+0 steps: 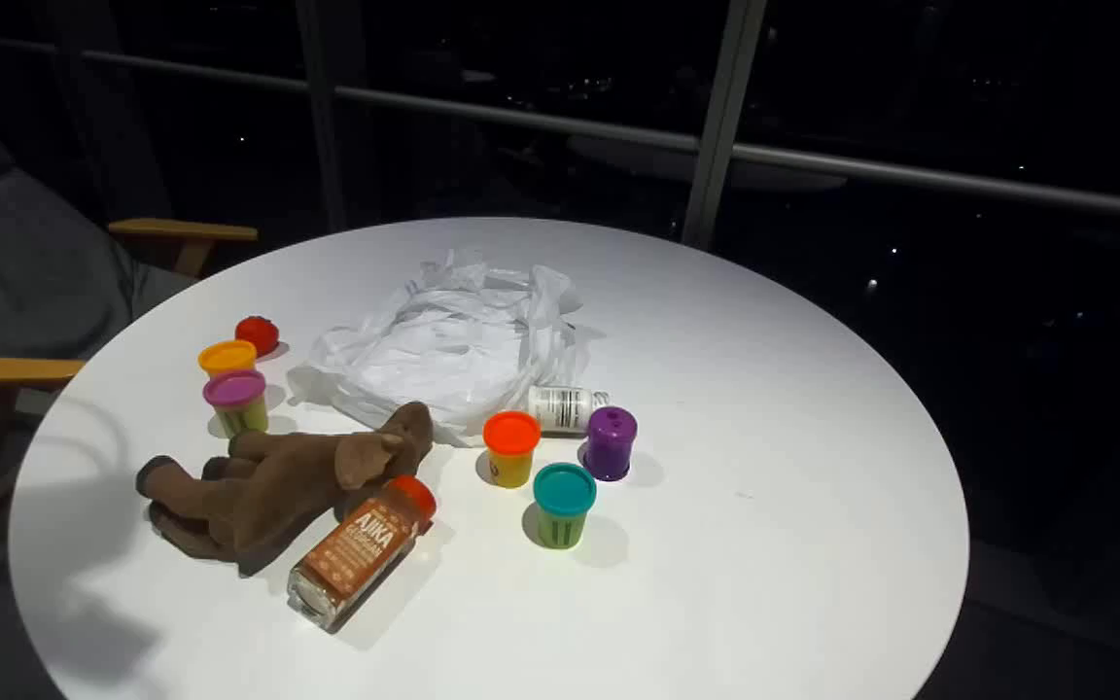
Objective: Place the containers, strawberry toy and deer toy inside the white plastic bag
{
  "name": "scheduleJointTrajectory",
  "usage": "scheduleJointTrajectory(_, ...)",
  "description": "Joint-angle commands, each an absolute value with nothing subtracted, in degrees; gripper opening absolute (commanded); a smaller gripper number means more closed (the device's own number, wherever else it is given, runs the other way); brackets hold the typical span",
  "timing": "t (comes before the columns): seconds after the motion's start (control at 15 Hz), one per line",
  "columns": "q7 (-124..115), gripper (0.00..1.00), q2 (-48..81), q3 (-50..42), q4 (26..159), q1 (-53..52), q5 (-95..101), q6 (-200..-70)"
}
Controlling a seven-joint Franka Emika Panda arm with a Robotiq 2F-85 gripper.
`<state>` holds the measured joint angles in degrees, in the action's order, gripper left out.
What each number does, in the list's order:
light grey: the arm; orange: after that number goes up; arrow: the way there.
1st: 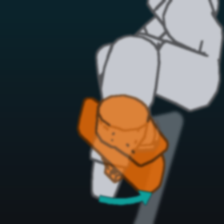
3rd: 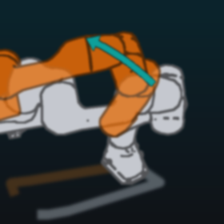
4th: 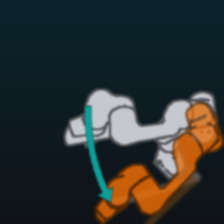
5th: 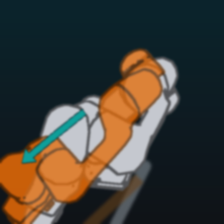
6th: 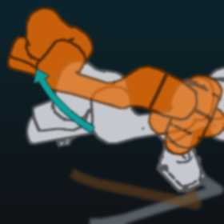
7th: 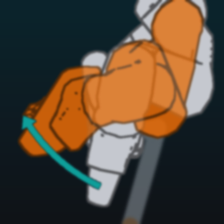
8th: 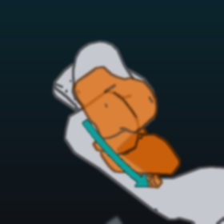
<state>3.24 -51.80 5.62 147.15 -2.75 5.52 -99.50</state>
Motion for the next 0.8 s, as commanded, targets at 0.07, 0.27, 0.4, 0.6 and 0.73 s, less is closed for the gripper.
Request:
scheduleJointTrajectory(0.07, 2.7, 1.0, -51.7, 5.1, 146.5, -3.6, 6.0, -99.3)
scheduleJointTrajectory(0.27, 2.7, 1.0, -52.0, 5.1, 146.3, -3.6, 6.0, -99.3)
scheduleJointTrajectory(0.4, 2.7, 1.0, -52.0, 5.1, 146.3, -3.6, 6.0, -99.3)
scheduleJointTrajectory(0.6, 2.7, 1.0, -52.0, 5.1, 146.3, -3.6, 6.0, -99.3)
scheduleJointTrajectory(0.73, 2.7, 1.0, -52.0, 5.1, 146.3, -3.6, 6.0, -99.3)
